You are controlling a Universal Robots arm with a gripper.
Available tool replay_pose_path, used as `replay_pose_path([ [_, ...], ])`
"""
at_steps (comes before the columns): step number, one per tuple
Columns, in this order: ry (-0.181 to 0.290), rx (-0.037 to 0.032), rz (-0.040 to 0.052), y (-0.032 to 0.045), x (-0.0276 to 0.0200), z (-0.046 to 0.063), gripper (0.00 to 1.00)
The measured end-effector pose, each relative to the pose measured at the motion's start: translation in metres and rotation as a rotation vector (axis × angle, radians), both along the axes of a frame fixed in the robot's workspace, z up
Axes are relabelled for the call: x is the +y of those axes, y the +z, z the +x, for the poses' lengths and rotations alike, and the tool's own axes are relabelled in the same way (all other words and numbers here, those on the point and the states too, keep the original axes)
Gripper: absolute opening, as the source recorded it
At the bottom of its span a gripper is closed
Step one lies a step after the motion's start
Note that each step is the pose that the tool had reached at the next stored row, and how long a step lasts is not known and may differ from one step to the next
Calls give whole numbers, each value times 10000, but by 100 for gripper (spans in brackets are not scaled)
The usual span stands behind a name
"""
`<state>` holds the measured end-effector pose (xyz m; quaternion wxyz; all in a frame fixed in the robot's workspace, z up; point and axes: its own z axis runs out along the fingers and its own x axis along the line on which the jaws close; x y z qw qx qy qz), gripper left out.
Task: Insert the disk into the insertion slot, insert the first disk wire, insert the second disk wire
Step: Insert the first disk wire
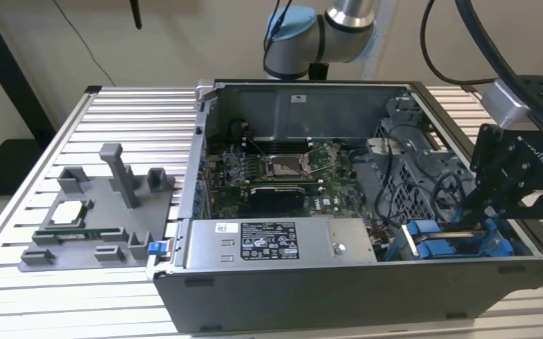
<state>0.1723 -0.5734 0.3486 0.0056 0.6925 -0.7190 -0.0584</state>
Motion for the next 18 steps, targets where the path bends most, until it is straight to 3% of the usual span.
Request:
replay_pose_path([
  [9, 1, 0, 0, 211, 0, 0, 100],
  [18, 1, 0, 1, 365, 0, 0, 100],
])
